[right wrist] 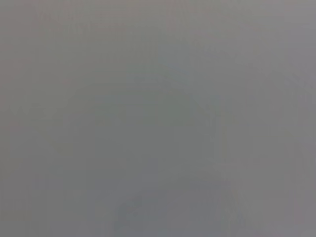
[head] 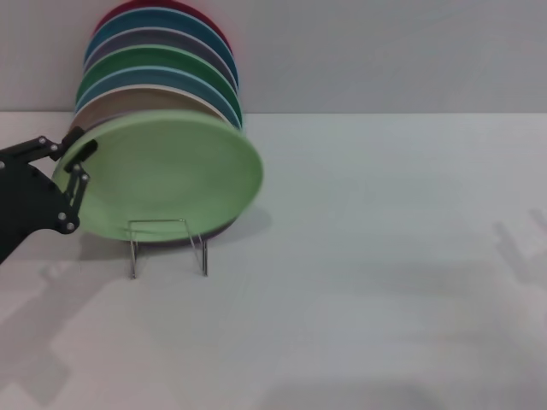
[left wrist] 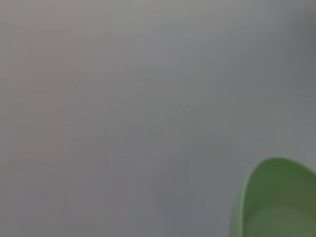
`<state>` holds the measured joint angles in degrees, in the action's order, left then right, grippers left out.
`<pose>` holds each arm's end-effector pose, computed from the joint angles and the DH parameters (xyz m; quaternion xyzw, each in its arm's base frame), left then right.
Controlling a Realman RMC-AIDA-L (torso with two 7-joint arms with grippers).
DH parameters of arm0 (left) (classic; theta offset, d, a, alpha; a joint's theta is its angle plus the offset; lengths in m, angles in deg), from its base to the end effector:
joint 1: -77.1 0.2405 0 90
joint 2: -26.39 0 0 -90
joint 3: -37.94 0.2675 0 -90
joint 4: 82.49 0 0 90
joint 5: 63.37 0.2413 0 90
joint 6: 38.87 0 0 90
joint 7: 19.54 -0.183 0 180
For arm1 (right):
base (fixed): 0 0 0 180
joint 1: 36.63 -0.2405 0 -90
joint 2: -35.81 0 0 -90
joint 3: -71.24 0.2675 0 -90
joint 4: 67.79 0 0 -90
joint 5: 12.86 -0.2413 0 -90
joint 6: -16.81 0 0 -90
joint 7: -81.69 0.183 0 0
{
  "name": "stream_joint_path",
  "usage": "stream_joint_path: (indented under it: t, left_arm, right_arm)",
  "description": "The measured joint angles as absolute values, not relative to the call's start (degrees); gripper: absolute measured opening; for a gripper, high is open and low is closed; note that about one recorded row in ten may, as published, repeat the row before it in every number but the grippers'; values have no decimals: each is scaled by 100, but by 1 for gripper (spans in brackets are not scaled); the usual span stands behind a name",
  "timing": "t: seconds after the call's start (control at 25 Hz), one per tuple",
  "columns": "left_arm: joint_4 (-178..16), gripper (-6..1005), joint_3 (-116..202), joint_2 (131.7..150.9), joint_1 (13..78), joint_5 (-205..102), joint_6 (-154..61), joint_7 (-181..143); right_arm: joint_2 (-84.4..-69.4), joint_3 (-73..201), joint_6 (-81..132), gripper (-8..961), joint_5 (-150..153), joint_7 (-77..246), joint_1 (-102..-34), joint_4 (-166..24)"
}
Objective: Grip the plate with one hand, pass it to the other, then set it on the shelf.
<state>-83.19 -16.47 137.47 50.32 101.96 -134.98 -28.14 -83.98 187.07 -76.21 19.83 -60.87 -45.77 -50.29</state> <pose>-0.3069 0.3477 0.0032 -0.7833 0.1745 -0.2856 0.5239 0.3438 0.2961 0.0255 -0.6742 0.1796 0.4938 0.5189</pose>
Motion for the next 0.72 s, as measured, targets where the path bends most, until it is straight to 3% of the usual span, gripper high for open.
stream_joint_path:
  t: [0.56, 0.72]
  left_arm:
    - [-8630, 252, -2044, 13877, 5332, 10172, -13707, -3016]
    - [-9181, 383, -3318, 14165, 5802, 10179, -13785, -2958]
  right_arm:
    - [-8384, 18708, -7733, 688, 1959, -6074, -4607, -5020]
    - [-8396, 18788, -7699, 710, 1887, -6241, -4581, -5049]
